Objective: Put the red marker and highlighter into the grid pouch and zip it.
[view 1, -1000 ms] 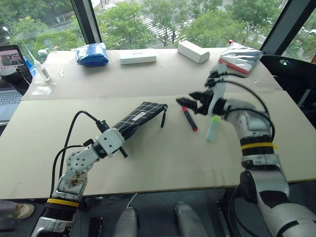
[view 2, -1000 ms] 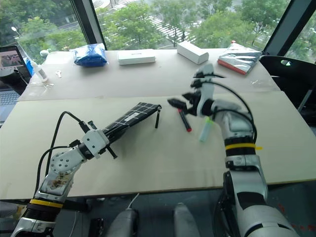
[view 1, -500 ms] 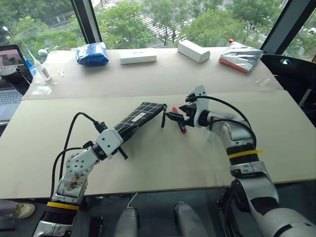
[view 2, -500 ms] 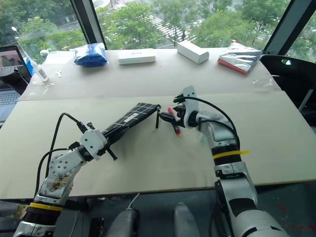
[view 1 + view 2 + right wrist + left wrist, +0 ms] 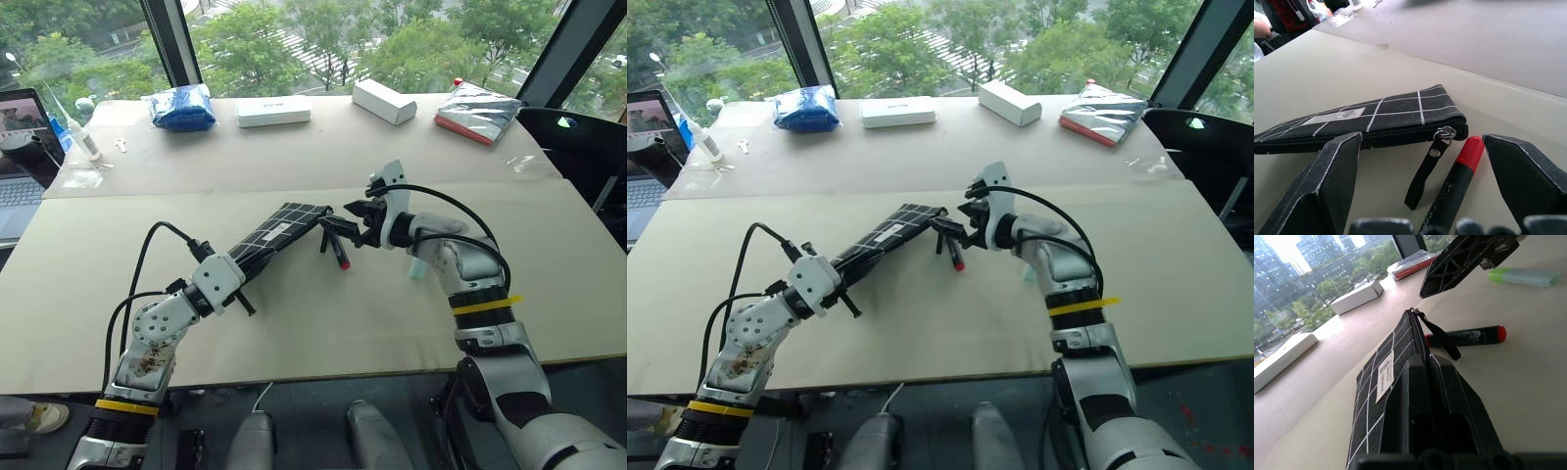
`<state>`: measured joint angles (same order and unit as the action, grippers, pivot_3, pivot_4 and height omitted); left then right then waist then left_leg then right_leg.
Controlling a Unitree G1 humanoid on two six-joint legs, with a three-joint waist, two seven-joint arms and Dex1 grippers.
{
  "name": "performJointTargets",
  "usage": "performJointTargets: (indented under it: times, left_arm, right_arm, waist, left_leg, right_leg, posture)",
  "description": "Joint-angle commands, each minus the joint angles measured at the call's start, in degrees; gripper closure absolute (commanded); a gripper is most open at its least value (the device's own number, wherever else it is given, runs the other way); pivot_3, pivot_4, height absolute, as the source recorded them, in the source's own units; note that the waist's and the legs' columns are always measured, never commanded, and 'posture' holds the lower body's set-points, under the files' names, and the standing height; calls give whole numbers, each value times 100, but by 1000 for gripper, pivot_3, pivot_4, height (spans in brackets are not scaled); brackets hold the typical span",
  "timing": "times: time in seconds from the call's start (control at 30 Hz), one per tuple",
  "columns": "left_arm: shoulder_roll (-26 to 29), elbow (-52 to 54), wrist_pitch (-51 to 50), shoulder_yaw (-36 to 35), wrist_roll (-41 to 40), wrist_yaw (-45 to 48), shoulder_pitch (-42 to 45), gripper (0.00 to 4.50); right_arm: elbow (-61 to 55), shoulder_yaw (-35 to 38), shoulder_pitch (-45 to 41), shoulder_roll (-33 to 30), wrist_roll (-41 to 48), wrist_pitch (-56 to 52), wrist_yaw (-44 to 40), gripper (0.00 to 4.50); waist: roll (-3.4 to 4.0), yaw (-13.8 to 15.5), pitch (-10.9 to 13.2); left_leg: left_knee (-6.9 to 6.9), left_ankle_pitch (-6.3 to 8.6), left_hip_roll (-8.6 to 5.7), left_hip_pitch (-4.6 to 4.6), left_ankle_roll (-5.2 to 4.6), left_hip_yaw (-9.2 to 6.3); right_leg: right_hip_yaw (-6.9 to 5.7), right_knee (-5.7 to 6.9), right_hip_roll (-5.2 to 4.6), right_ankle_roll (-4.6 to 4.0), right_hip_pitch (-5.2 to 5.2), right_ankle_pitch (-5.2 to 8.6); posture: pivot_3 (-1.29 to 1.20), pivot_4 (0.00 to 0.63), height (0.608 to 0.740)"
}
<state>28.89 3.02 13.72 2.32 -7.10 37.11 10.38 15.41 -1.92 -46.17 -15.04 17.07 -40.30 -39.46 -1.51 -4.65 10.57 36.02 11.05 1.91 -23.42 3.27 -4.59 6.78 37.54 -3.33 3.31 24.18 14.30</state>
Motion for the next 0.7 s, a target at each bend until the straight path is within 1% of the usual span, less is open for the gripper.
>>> performJointTargets:
  times: [0.03,0.2,0.7]
  left_arm:
    - [-57,172,-9,-98,-112,-24,77,4500]
    - [-108,224,-49,-146,-133,-63,50,4500]
    - [-252,281,-108,-243,-125,-127,51,4500]
  right_arm:
    - [-231,-85,19,78,47,-51,44,108]
    - [29,-231,6,143,-97,98,112,108]
    - [667,-160,-276,165,-304,472,116,108]
  waist:
    - [0,0,0]
    - [0,7,0]
    - [0,53,0]
  left_leg:
    - [0,0,0,0,0,0]
    - [0,0,0,0,0,0]
    - [0,0,0,1,0,1]
  right_leg:
    - [0,0,0,0,1,0]
    - [0,1,0,0,1,0]
    - [0,0,0,0,0,0]
  posture:
    - [0,150,740]
    - [0,150,740]
    - [0,150,740]
